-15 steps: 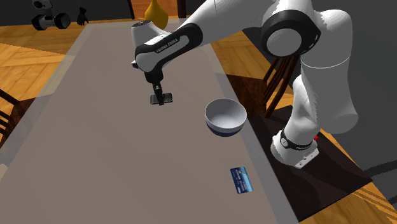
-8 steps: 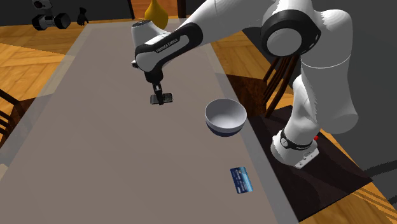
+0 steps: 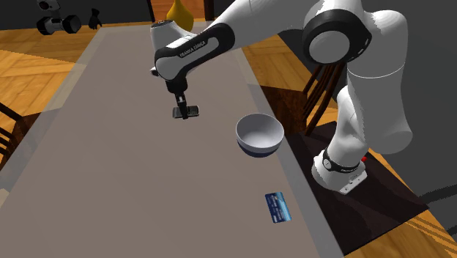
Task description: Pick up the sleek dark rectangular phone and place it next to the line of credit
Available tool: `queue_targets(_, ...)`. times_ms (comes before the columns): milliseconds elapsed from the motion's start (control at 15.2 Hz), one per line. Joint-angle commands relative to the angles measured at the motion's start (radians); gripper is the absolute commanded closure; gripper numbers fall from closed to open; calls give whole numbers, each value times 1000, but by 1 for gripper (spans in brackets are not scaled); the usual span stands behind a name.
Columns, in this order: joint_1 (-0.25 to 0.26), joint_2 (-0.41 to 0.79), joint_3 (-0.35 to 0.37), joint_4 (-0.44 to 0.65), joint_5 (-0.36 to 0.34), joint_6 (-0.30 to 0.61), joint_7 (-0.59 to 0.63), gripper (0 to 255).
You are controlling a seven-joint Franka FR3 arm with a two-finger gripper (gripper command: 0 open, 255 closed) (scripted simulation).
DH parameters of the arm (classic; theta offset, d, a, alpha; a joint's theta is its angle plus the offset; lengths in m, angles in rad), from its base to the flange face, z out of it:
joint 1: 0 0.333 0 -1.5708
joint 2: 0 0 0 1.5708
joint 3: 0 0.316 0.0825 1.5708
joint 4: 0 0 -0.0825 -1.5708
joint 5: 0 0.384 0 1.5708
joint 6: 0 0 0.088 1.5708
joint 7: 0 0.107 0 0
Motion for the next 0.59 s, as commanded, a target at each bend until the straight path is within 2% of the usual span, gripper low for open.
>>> queue_targets(0,2,-11,-3,11,-7,-22,5,255)
queue_targets(528,8,-54,-15,63,-33,-111,23,255)
